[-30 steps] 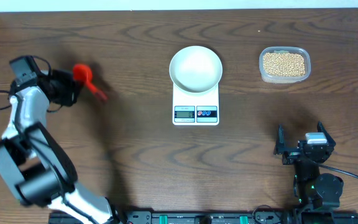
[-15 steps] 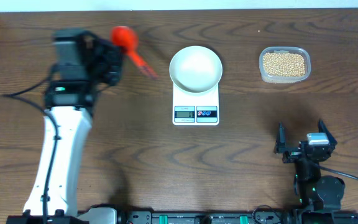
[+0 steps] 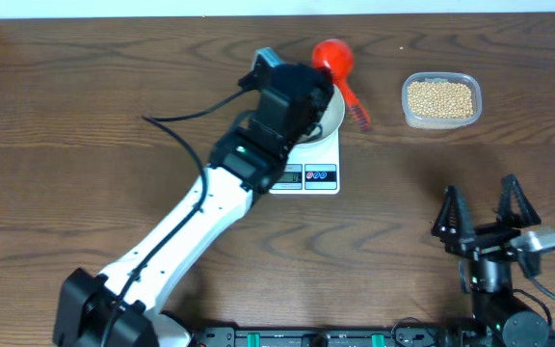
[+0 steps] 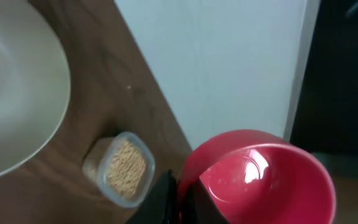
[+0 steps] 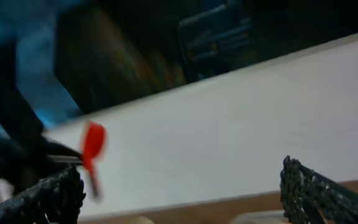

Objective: Scoop item into bowl and weigh 50g on scale
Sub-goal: 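Lift the red scoop with the left gripper over the bowl, then grasp the scoop handle with the right gripper from the left gripper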

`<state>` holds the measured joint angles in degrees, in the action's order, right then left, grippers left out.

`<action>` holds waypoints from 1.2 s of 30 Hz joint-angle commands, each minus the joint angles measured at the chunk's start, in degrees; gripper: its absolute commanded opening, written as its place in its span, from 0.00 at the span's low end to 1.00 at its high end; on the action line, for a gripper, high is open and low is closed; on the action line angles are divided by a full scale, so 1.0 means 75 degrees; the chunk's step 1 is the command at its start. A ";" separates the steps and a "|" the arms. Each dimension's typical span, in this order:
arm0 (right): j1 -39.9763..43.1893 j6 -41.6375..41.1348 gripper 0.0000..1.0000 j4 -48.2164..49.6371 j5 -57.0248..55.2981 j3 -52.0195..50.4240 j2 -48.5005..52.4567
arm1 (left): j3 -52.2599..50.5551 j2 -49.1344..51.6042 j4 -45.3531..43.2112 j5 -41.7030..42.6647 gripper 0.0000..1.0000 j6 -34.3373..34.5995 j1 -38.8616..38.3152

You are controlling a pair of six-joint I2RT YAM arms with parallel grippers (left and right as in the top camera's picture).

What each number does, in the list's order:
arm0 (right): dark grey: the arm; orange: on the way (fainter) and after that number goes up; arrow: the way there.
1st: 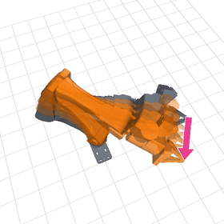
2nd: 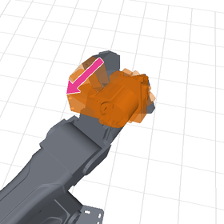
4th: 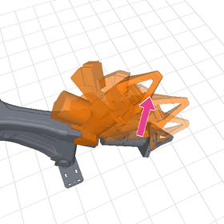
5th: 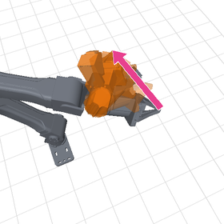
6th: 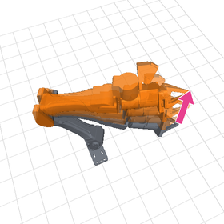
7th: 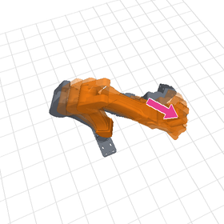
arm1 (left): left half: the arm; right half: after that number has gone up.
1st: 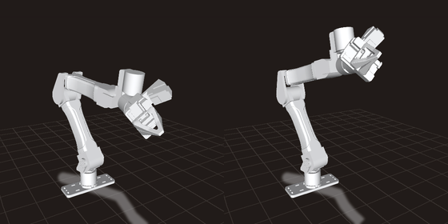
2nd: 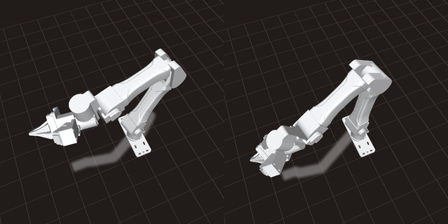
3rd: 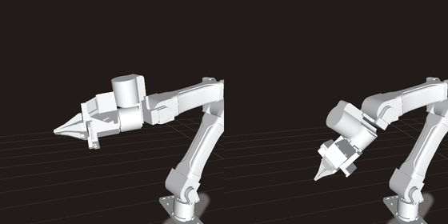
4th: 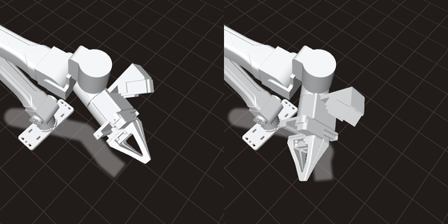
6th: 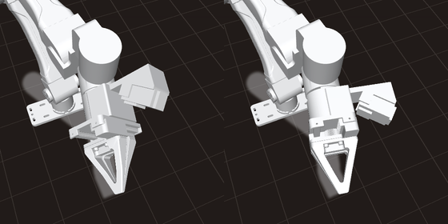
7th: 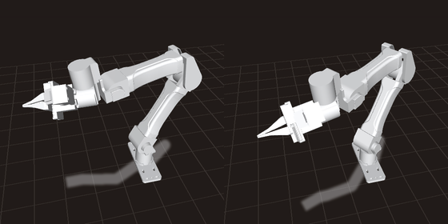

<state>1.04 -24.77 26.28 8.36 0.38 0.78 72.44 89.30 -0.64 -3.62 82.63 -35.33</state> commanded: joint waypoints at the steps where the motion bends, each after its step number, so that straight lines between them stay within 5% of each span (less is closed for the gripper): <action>1: -0.0038 -0.1547 0.99 0.0073 0.0181 0.0204 0.0245 | 0.0044 0.0070 -0.0154 -0.0807 0.07 0.1134 0.0210; 12: -0.0038 -0.0807 0.99 -0.0122 0.2282 0.2920 0.3654 | 0.0044 0.0070 0.0286 0.0816 0.07 0.2366 0.1052; 24: -0.0052 -0.0574 0.99 -0.3786 0.5307 0.7388 0.8679 | 0.0044 0.0070 0.2270 0.1457 0.07 0.2366 0.1661; 30: -0.0052 -0.1591 0.99 -0.4284 0.6729 0.7880 1.0229 | 0.0044 0.0070 0.3590 0.1574 0.07 0.1492 0.1614; 36: -0.0038 -0.1256 0.99 -0.4462 0.6633 0.7842 1.1316 | 0.0041 0.0070 0.5272 0.1233 0.07 0.0635 0.1626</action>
<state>1.04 -33.71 -7.09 55.83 58.65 83.53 72.44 89.65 35.51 7.60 91.55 -23.14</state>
